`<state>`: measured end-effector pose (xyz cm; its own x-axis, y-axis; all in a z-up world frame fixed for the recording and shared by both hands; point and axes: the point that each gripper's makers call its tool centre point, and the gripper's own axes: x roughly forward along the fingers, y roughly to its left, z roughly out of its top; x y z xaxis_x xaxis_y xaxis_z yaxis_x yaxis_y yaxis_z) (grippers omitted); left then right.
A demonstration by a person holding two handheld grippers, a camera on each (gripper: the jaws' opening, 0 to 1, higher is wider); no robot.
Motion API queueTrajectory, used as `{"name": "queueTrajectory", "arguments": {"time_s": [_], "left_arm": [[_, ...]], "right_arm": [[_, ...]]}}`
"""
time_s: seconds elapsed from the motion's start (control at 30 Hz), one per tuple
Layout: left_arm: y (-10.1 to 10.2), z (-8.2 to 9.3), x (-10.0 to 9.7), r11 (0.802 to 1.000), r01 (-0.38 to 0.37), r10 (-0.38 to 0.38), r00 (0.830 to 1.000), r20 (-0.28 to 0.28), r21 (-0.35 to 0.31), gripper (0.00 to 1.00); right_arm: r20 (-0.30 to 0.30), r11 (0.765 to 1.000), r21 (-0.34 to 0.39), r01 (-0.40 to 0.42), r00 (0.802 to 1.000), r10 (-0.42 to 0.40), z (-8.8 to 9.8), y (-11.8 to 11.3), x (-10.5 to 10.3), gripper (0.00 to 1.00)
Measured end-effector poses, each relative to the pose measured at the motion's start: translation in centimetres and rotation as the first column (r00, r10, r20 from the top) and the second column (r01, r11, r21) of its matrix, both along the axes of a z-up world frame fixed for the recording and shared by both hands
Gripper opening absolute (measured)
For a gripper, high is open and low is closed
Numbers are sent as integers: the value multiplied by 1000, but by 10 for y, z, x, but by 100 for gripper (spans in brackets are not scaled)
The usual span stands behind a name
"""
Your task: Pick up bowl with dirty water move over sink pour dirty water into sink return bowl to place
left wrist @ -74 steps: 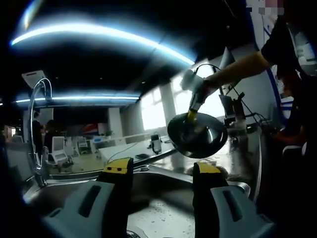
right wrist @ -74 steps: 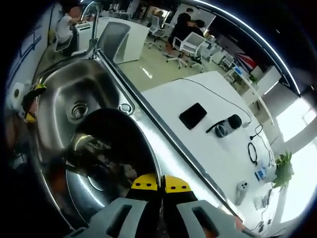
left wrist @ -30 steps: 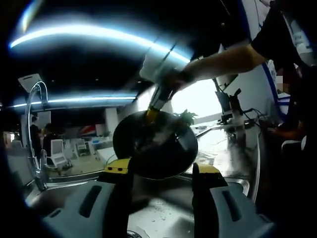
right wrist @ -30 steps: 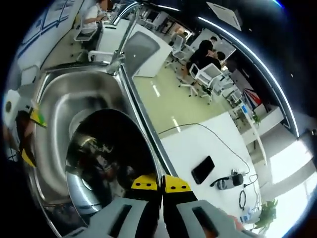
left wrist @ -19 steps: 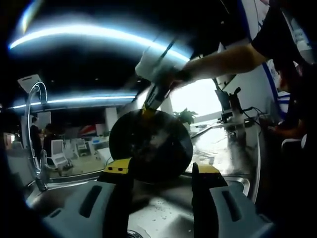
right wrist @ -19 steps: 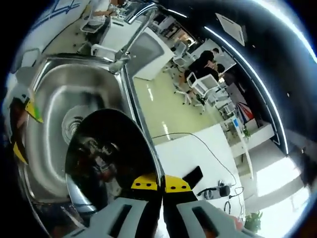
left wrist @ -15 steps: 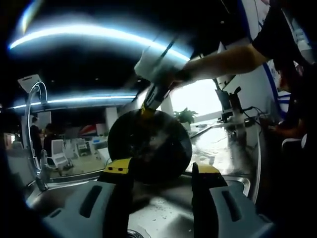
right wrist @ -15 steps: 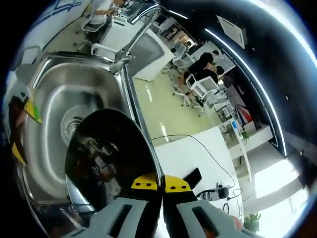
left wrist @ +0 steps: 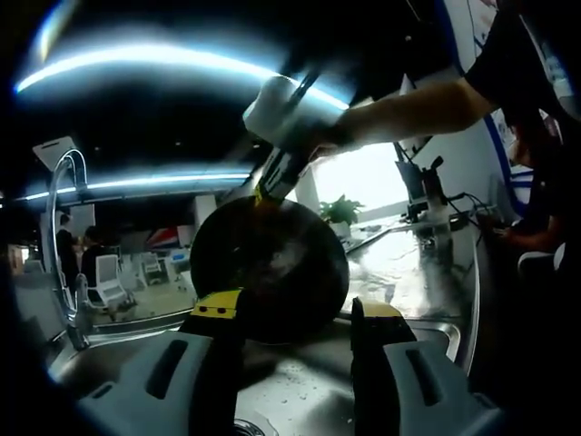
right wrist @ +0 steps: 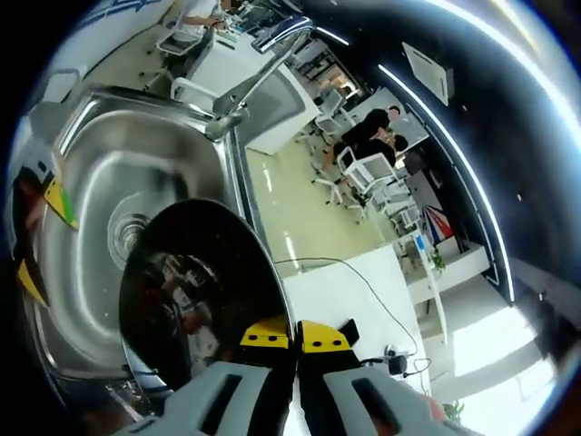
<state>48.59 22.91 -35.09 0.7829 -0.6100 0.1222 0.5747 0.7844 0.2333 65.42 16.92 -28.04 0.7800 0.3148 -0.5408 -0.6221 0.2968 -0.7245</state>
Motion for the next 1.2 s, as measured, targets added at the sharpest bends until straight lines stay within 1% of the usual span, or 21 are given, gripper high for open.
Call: {"name": "queueTrajectory", "arguments": {"time_s": [0.2, 0.3, 0.5, 0.63, 0.73, 0.87, 0.97, 1.0, 1.13, 1.2], "left_arm": [[0, 0, 1, 1000, -4, 4, 1000, 1, 1, 40], [0, -1, 1, 1000, -5, 5, 1000, -1, 4, 40], [0, -1, 1, 1000, -6, 6, 1000, 0, 9, 40], [0, -2, 1, 1000, -4, 4, 1000, 0, 14, 40], [0, -1, 0, 1000, -3, 3, 1000, 1, 11, 40], [0, -1, 0, 1000, -4, 3, 1000, 1, 12, 40], [0, -1, 0, 1000, -3, 3, 1000, 1, 13, 40], [0, -1, 0, 1000, -3, 3, 1000, 1, 12, 40], [0, -1, 0, 1000, -4, 4, 1000, 0, 13, 40], [0, -1, 0, 1000, -4, 4, 1000, 1, 15, 40]], "right_arm": [[54, 1000, -16, -19, 998, 20, 6, 1, -2, 0], [69, 999, -28, -29, 997, 31, 5, 3, -1, 0], [87, 999, -35, -36, 995, 39, 5, 4, -5, 0], [119, 998, -52, -48, 991, 54, 8, 6, -8, 0], [139, 996, -61, -58, 988, 66, 13, 9, -5, 0], [158, 996, -64, -67, 984, 76, 14, 11, -9, 0], [184, 994, -75, -83, 978, 95, 18, 14, -11, 0], [195, 991, -93, -95, 974, 112, 18, 16, -12, 0], [202, 989, -112, -100, 972, 121, 16, 14, -12, 0], [215, 988, -117, -103, 968, 126, 16, 12, -13, 0]]}}
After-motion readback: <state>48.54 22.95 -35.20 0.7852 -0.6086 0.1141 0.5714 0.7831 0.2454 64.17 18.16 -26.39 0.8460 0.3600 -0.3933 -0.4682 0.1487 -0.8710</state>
